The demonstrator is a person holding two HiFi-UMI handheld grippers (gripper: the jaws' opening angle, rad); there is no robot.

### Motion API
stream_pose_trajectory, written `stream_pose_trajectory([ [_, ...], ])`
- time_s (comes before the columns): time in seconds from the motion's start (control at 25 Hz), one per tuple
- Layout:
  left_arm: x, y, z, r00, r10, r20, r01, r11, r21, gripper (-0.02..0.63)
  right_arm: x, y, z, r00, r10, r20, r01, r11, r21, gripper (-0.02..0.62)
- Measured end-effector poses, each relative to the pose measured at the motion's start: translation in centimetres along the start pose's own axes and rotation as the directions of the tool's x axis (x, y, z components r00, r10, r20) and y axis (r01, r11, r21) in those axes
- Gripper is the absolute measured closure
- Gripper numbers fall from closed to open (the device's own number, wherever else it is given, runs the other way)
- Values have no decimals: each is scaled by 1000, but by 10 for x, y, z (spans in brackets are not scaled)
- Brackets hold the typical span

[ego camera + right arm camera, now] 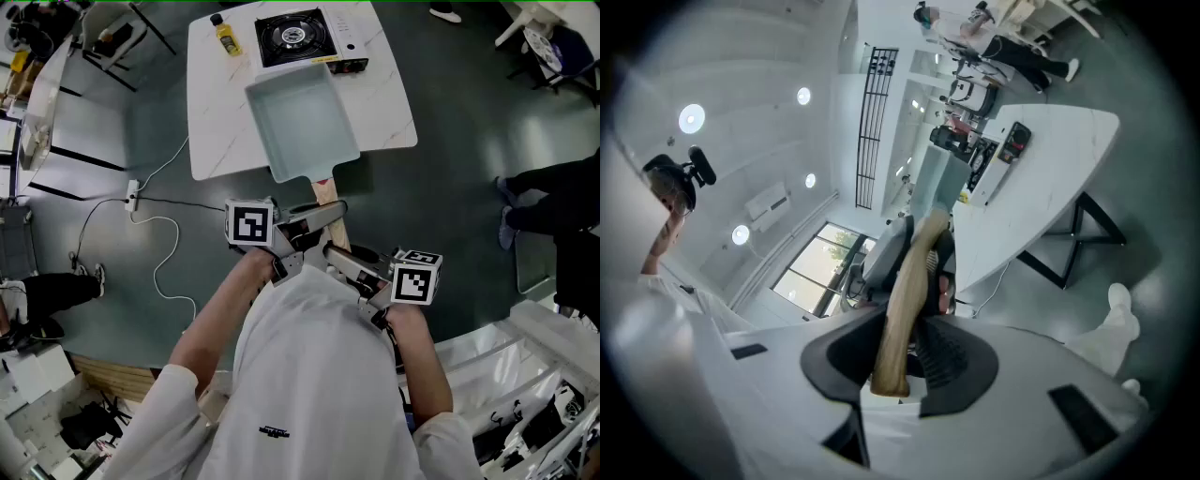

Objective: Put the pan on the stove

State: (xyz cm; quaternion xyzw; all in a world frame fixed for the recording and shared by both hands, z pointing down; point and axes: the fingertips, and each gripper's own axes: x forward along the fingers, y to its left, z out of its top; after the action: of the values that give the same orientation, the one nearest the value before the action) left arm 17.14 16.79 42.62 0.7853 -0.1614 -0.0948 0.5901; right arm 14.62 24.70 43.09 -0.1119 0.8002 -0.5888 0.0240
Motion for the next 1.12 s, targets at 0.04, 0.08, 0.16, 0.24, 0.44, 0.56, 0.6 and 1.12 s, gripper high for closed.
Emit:
stream_pose_trajectory([
  [0.04, -6, -11, -18, 1000, -7, -9, 7, 1000, -27, 468, -6, 11, -17, 1000, -2, 7, 2, 1000, 13, 494],
  [0.08, -11, -21, -35, 1000, -12, -16, 12, 999, -51, 468, -12, 22, -33, 1000, -5, 13, 4, 1000, 24, 494],
  [0.16, -22, -38, -63, 1000, -17, -21, 15, 997, -80, 468, -22, 41, -60, 1000, -7, 20, 6, 999, 40, 494],
  [0.24, -31, -49, -79, 1000, -15, -18, 14, 996, -87, 468, -26, 54, -75, 1000, -3, 25, 2, 999, 41, 494],
  [0.44, -52, -60, -96, 1000, -20, -23, 18, 997, -79, 468, -20, 71, -100, 997, 26, 66, -29, 998, 54, 492],
  [0.56, -68, -64, -99, 999, -21, -26, 19, 998, -65, 469, -11, 80, -109, 997, 28, 66, -31, 999, 37, 491],
  [0.6, -73, -64, -98, 999, -21, -30, 20, 998, -56, 468, -7, 82, -111, 998, 28, 62, -29, 999, 22, 489],
  [1.12, -150, -66, -61, 987, -110, -118, 103, 993, -60, 468, 85, 107, -117, 990, -54, 134, 53, 999, 9, 480],
])
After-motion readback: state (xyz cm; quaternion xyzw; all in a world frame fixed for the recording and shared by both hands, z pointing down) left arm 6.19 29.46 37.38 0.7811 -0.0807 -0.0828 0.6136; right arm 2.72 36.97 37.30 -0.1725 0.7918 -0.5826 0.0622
